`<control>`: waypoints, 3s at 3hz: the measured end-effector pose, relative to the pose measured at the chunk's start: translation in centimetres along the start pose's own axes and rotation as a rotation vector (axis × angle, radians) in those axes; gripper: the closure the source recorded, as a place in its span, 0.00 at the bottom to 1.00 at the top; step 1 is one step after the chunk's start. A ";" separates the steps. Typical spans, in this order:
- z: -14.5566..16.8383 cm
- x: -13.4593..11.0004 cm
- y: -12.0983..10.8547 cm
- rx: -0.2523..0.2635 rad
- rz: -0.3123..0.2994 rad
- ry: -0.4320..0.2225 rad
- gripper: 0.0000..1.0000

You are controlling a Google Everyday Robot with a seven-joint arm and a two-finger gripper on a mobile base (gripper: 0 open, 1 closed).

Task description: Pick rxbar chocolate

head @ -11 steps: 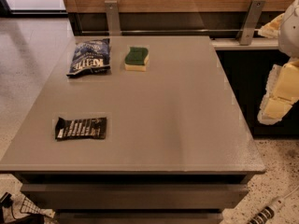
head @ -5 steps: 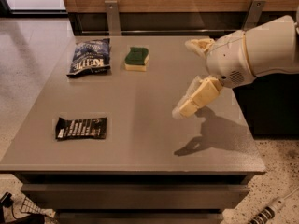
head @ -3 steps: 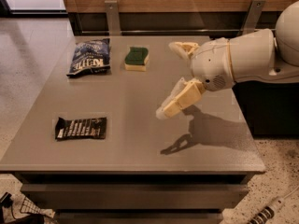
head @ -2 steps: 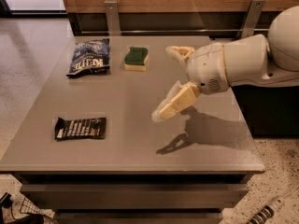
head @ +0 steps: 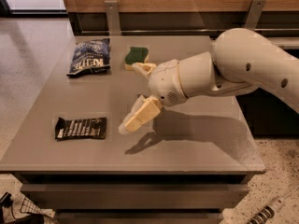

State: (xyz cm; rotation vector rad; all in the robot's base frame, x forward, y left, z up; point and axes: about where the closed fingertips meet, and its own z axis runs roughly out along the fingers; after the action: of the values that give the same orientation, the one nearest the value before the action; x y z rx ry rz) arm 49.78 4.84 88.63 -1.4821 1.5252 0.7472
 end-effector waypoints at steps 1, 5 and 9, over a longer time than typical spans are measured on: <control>4.5 -0.5 0.9 -0.058 -0.005 -0.040 0.00; 11.5 1.0 5.0 -0.148 0.022 -0.075 0.00; 12.7 1.2 5.1 -0.184 0.045 -0.078 0.86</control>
Offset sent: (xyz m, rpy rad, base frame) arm -0.0109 0.0890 -0.0429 0.0857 0.0406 0.1168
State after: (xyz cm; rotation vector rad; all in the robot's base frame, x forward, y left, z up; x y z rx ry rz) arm 47.03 16.02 81.09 -1.5379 1.4668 0.9825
